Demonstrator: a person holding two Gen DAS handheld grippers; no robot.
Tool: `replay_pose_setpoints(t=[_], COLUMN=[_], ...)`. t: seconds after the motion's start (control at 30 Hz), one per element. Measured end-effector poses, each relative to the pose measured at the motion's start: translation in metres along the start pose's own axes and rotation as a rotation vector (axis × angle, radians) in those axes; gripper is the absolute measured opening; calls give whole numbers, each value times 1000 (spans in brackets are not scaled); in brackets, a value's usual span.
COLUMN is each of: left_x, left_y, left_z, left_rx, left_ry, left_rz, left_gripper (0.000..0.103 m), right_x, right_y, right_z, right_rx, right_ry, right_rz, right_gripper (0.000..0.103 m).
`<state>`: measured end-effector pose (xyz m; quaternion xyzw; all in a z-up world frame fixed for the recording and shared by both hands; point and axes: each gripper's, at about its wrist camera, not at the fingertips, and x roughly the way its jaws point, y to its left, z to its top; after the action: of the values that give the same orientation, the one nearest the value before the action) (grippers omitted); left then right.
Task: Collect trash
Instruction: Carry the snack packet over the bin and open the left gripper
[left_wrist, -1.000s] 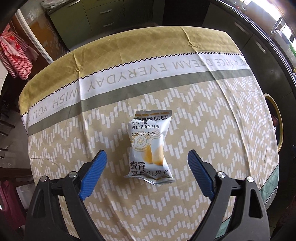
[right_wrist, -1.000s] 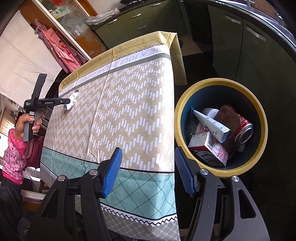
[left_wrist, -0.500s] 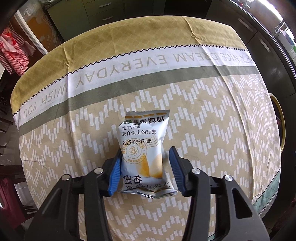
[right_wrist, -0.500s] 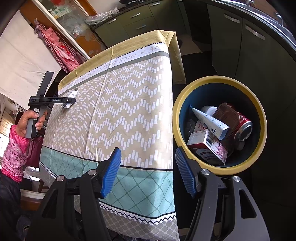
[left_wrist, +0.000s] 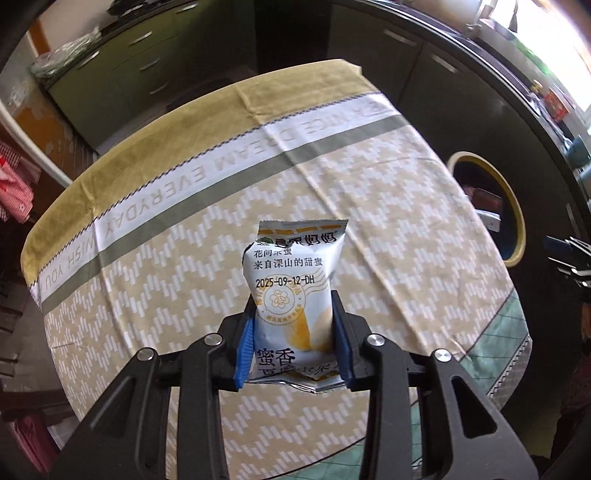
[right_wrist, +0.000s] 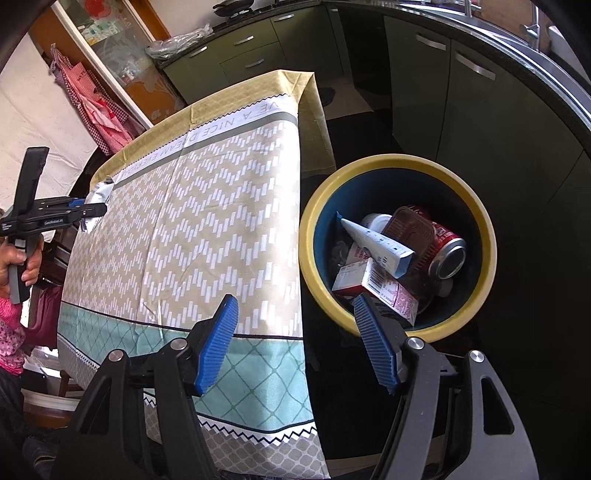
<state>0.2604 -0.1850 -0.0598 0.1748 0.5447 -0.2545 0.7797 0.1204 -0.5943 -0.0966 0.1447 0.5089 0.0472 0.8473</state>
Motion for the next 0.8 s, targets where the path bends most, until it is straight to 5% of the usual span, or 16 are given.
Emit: replay_pose_setpoints(t=[0.47,0.8], left_x=[24,117], left_y=[-233,-300], left_z=[91,142], left_rx=[375,397], left_ry=[-26,67], left_rz=[-157,-119], left_gripper=[36,36], right_x=[-14,-21], right_y=[-56,-91], right_z=[-29,-48], right_rx=[68,127], right_ry=[-33,-50], right_rz=[-31,-17], right_gripper=[65,65])
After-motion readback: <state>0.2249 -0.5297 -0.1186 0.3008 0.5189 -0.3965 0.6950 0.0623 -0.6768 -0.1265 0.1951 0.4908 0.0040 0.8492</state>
